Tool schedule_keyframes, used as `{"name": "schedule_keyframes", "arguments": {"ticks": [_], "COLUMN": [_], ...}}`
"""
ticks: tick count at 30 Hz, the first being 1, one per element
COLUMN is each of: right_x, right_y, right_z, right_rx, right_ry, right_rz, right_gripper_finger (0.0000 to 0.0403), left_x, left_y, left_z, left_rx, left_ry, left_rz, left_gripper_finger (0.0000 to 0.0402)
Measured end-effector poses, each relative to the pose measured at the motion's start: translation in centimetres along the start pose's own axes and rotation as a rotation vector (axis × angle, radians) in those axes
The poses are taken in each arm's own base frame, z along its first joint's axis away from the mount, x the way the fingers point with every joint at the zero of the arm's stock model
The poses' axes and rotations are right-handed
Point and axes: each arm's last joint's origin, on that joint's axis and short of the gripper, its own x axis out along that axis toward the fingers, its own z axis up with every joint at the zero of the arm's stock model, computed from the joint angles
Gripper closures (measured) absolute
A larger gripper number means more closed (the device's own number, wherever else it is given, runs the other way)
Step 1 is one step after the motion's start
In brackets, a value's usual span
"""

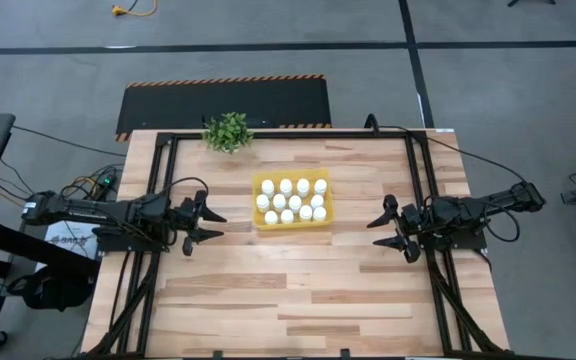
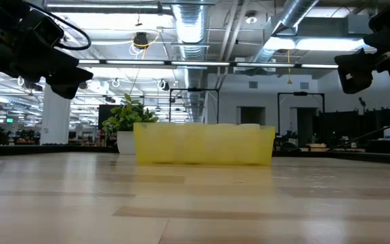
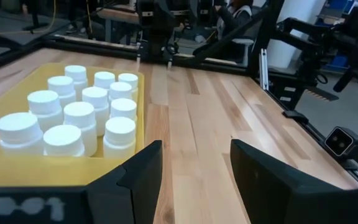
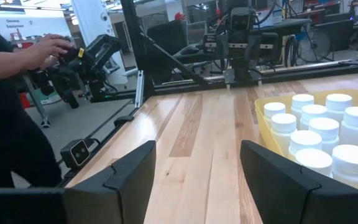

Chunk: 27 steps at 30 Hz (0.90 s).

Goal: Pick and place pill bottles into a basket
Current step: Return to Home Position

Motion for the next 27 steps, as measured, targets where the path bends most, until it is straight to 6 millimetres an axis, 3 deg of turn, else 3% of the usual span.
{"name": "schedule_keyframes", "arguments": {"ticks": [12,20,27], "right_x": [0.0,0.0,0.0], "right_y": [0.0,0.0,0.0], "right_z": [0.0,0.0,0.0], "right_rx": [0.000,0.000,0.000], "right_ry": [0.000,0.000,0.000], "right_rz": [0.000,0.000,0.000], "right_gripper_finger": [0.0177,0.0177,0.0177], "left_x": [-0.7,-2.2,-2.1], "left_y": [-0.5,-0.7,-0.6], "left_z": [-0.4,1.0,0.9], "left_rx": [0.037,0.085,0.137], "left_ry": [0.020,-0.176,-0.162], "left_rz": [-0.043,0.003,0.027], "left_gripper_finger": [0.0225,0.0225,0.0225]}}
